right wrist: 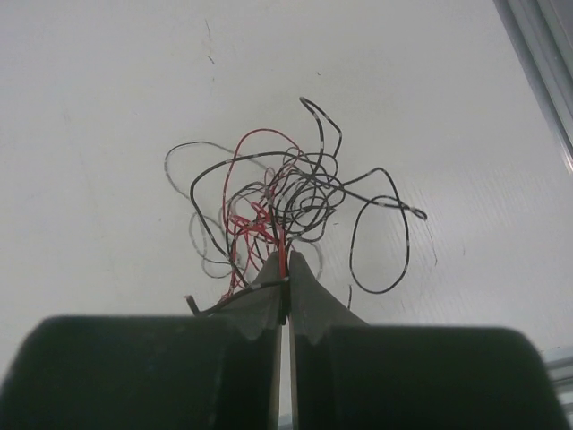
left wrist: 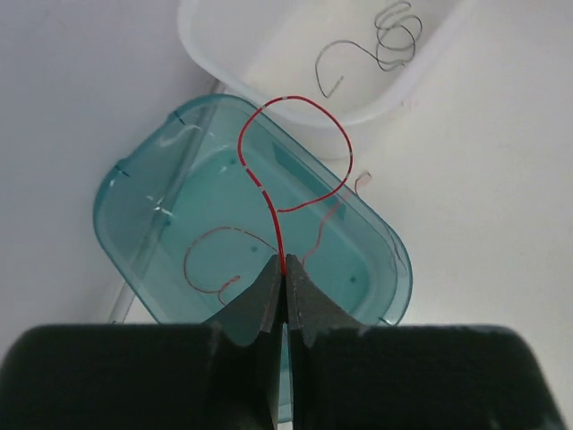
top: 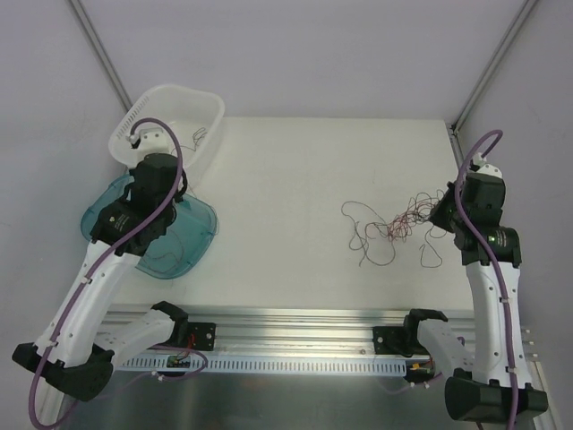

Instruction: Untangle the cables

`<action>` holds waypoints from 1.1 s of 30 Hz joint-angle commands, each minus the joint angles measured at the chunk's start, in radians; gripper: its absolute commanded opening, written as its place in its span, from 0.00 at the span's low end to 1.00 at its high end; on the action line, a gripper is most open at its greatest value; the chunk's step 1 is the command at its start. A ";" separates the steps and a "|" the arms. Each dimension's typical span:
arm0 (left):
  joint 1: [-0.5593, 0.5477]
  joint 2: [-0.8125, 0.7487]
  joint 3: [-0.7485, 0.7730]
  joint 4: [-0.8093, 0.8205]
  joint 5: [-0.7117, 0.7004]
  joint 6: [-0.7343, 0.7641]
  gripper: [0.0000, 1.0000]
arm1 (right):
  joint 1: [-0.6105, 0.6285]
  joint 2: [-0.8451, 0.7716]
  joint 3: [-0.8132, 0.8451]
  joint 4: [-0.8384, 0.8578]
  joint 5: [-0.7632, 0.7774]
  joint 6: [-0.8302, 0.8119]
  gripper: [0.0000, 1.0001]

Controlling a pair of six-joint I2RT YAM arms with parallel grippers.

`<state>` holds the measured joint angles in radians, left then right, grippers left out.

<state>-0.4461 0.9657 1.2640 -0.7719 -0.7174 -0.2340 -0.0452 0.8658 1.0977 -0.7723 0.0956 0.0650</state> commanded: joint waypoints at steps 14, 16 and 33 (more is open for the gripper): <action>0.029 -0.015 0.101 0.109 0.545 -0.016 0.00 | 0.007 0.076 -0.269 0.154 -0.292 0.064 0.20; 0.027 -0.013 0.107 0.144 0.628 -0.027 0.00 | 0.034 0.108 -0.301 0.171 -0.310 0.058 0.33; 0.032 -0.002 0.299 0.082 0.298 0.087 0.00 | 0.277 -0.119 -0.286 0.025 -0.218 -0.008 1.00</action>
<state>-0.4179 0.9802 1.5162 -0.6704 -0.2455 -0.2131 0.2218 0.8005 0.7692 -0.6800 -0.1432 0.0853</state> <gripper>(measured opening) 0.006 0.993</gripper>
